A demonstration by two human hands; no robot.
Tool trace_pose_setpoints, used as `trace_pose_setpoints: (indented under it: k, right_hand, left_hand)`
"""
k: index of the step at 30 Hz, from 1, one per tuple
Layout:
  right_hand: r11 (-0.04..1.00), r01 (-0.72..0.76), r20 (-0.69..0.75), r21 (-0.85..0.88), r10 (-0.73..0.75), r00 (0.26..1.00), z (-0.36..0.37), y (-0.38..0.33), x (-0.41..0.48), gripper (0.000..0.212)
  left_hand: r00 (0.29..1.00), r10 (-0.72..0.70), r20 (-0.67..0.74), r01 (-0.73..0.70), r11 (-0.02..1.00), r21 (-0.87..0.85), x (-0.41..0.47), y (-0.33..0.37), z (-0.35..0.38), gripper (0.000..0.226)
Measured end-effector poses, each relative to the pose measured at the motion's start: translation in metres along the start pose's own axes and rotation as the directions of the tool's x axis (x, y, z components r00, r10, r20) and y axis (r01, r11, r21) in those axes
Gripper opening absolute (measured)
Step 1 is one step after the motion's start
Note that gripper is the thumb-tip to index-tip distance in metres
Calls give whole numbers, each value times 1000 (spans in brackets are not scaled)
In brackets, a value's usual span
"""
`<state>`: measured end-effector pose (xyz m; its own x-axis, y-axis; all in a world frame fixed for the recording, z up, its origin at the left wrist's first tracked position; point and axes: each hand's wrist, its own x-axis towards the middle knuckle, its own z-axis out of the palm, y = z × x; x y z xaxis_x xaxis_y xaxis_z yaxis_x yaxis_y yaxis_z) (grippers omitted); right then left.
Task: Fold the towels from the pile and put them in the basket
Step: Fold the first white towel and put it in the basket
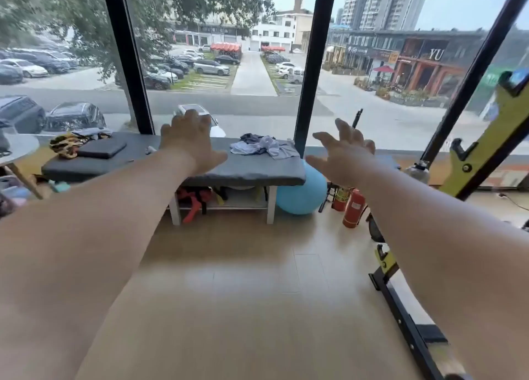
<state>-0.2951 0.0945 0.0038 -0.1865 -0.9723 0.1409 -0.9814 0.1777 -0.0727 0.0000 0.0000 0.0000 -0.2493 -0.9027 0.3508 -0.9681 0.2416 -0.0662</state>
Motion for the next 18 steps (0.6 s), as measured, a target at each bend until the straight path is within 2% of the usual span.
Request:
trace_pose_setpoints:
  k: [4, 9, 15, 18]
  right_hand:
    - [998, -32, 114, -61, 39, 993, 29, -24, 62, 72]
    - [996, -83, 160, -15, 84, 983, 78, -38, 136, 70]
    - [996, -86, 265, 19, 78, 961, 144, -30, 228, 69]
    - [997, -77, 289, 29, 65, 955, 168, -16, 278, 69]
  left_hand:
    - [987, 49, 154, -50, 999, 1, 58, -12, 39, 96]
    - [981, 118, 157, -108, 992, -69, 122, -14, 84, 90]
    - [955, 109, 275, -70, 986, -149, 191, -20, 161, 92]
    - [942, 139, 304, -117, 989, -89, 228, -18, 193, 86]
